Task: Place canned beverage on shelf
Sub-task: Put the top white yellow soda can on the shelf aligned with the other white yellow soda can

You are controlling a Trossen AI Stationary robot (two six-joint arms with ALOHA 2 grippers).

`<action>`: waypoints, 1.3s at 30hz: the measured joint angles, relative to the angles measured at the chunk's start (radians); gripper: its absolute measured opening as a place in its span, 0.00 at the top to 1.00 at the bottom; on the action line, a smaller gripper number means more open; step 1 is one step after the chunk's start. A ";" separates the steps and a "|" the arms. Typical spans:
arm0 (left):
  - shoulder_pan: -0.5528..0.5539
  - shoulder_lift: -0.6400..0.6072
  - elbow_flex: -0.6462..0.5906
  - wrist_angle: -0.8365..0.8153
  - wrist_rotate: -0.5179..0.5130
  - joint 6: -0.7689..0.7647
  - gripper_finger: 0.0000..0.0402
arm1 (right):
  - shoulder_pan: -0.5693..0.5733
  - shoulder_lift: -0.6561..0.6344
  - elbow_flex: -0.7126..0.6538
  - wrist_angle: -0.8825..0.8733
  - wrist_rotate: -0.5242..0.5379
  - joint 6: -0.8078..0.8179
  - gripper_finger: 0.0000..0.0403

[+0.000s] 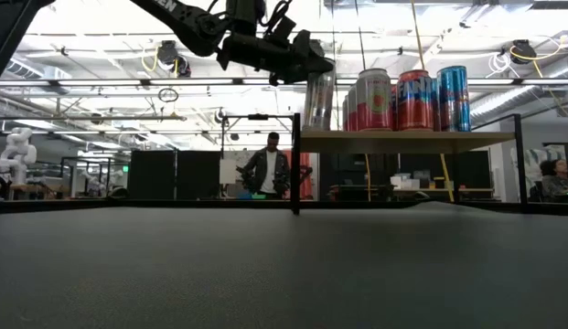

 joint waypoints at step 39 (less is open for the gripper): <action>0.001 -0.217 0.002 -0.585 -0.042 -0.056 0.23 | 0.000 -0.001 0.000 -0.015 -0.004 0.000 0.29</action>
